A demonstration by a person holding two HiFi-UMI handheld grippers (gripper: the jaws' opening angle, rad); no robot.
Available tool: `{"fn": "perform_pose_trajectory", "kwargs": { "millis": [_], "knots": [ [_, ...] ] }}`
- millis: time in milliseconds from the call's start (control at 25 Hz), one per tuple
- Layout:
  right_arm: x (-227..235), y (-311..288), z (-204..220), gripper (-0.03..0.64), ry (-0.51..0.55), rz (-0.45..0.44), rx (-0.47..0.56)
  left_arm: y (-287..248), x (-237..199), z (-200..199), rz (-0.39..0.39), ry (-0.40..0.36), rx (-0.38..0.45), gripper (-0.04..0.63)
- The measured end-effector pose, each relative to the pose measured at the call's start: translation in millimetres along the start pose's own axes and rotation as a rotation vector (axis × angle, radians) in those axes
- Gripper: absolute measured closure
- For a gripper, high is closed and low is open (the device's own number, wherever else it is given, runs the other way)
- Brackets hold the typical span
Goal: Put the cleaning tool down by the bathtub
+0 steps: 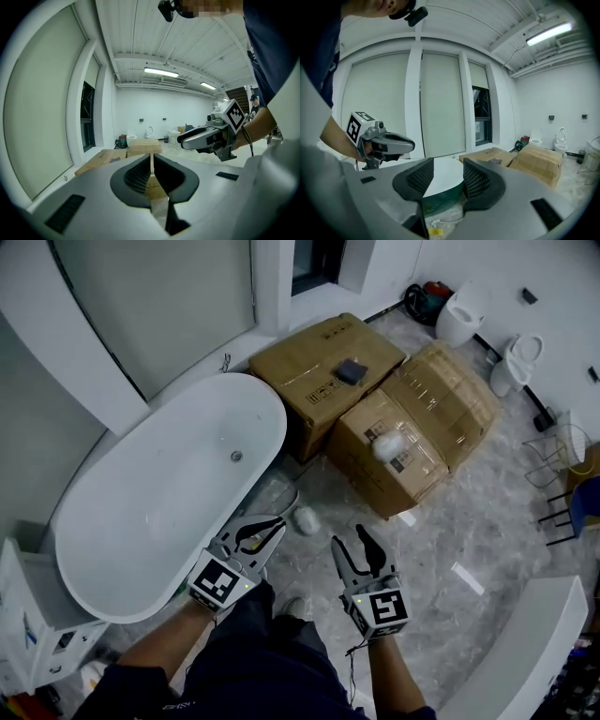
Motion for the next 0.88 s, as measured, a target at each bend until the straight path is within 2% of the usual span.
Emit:
{"fn": "perform_pose_trajectory", "kwargs": {
  "millis": [400,520,880],
  "knots": [
    [-15,43,-30,0.414,-0.003,0.004,0.055,28,22,-33,0.002,-0.030,0.038,0.551],
    [-16,47,-31,0.416,0.001,0.002,0.062,31,23,-33,-0.006,-0.027,0.062,0.551],
    [-17,56,-37,0.449,-0.015,0.010,0.091,37,30,-39,-0.019,-0.034,0.069,0.551]
  ]
}}
Point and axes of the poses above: the fingertips, and each gripper's own axes: y backward along the fingers, x to its right, z out of its underside, the point moved 10 cm from there along y, backward along the fingers, and after that the axes turned 5 degrees about y, right-handed, at the moved point
